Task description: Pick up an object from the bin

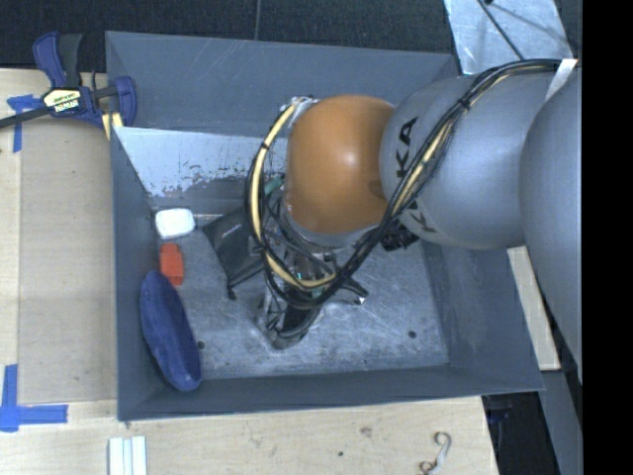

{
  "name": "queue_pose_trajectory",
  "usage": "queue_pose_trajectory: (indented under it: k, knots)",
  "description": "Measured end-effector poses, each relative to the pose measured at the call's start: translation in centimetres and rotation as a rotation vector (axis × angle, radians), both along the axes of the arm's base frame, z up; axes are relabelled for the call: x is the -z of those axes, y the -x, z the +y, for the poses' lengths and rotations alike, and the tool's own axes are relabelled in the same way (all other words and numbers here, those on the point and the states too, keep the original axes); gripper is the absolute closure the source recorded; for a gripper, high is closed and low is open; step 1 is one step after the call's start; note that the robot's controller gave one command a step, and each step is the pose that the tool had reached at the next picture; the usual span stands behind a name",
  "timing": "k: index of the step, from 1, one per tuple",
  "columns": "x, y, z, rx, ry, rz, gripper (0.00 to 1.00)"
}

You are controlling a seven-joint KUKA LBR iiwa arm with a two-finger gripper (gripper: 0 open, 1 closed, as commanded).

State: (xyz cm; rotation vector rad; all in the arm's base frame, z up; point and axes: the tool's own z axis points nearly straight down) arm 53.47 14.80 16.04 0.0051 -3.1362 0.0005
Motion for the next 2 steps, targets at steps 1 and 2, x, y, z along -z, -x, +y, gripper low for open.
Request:
queue_pose_trajectory:
  k: [1,2]
  knots:
    - [8.0,-7.2,-2.7,-0.333,-0.010,-0.029,0.00]
    - [5.9,-8.2,2.5,-0.722,-0.003,-0.013,0.00]
